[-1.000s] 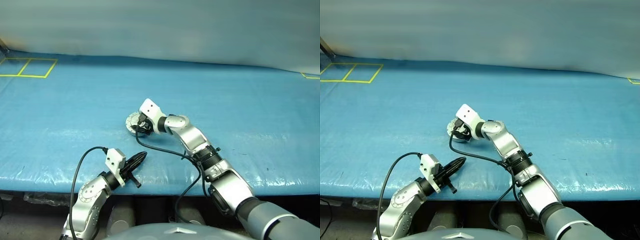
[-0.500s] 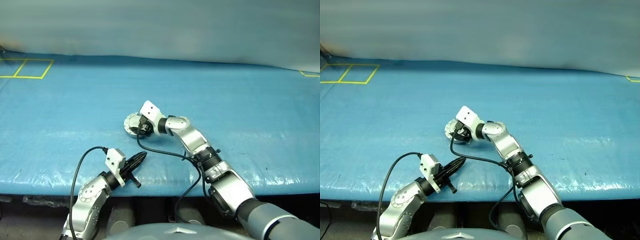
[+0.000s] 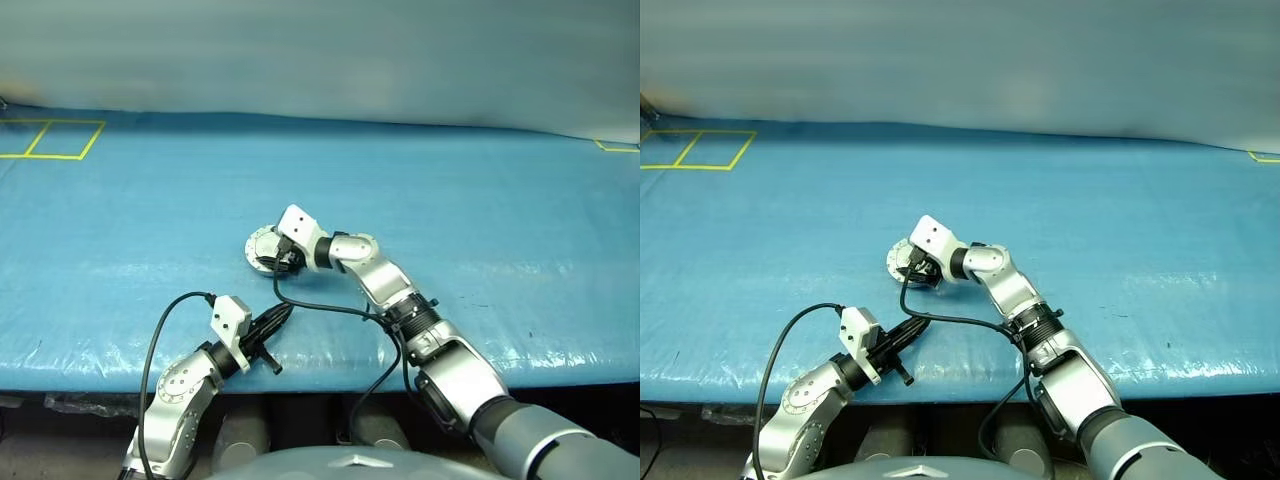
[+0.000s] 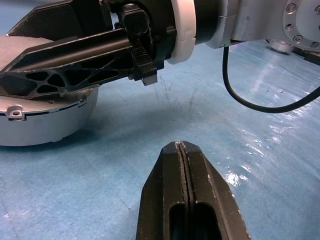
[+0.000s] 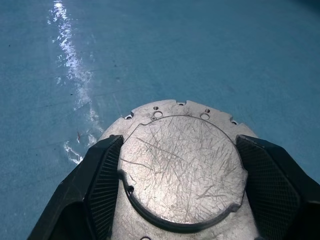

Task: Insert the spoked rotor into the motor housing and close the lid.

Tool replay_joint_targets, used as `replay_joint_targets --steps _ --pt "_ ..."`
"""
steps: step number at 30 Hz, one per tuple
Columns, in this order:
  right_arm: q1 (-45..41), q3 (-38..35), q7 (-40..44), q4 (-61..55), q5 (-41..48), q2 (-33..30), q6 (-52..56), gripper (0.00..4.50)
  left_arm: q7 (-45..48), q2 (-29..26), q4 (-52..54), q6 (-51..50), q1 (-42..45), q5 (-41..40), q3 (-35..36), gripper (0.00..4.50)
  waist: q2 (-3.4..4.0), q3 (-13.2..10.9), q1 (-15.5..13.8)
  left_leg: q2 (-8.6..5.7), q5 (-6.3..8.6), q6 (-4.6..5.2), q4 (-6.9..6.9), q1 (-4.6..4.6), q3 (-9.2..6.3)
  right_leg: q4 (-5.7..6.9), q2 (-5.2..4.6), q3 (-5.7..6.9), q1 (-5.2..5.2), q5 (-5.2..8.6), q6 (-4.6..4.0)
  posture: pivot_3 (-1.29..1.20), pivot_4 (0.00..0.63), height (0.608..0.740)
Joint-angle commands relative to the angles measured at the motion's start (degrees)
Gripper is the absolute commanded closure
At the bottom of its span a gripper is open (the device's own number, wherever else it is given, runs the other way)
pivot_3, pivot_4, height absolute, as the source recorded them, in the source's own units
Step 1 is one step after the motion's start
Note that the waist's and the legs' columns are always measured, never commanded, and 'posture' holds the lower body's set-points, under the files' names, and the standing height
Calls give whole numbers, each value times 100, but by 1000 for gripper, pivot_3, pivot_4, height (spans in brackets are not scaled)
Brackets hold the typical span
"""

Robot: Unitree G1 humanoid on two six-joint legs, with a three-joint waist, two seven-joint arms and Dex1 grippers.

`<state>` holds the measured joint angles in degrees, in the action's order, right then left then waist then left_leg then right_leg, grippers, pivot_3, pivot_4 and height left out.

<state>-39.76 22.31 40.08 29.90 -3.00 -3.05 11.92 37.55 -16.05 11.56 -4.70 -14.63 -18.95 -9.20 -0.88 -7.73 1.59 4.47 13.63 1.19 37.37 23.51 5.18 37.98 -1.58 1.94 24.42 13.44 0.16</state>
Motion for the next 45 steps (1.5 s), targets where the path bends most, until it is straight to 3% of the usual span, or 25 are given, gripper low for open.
replay_joint_targets --steps 1,45 --pt "84 135 71 384 -178 2 30 1235 0 1 159 47 20 -7 14 4500 0 1 9 1 0 0 0 -3 0 1 0 -2 1 0 0 0 150 740" --pt "-633 181 802 1803 -417 543 -661 1235 -130 25 217 146 -116 1 35 4500 11 9 202 19 0 -1 -30 -37 18 15 13 -38 1 4 -28 0 150 740"
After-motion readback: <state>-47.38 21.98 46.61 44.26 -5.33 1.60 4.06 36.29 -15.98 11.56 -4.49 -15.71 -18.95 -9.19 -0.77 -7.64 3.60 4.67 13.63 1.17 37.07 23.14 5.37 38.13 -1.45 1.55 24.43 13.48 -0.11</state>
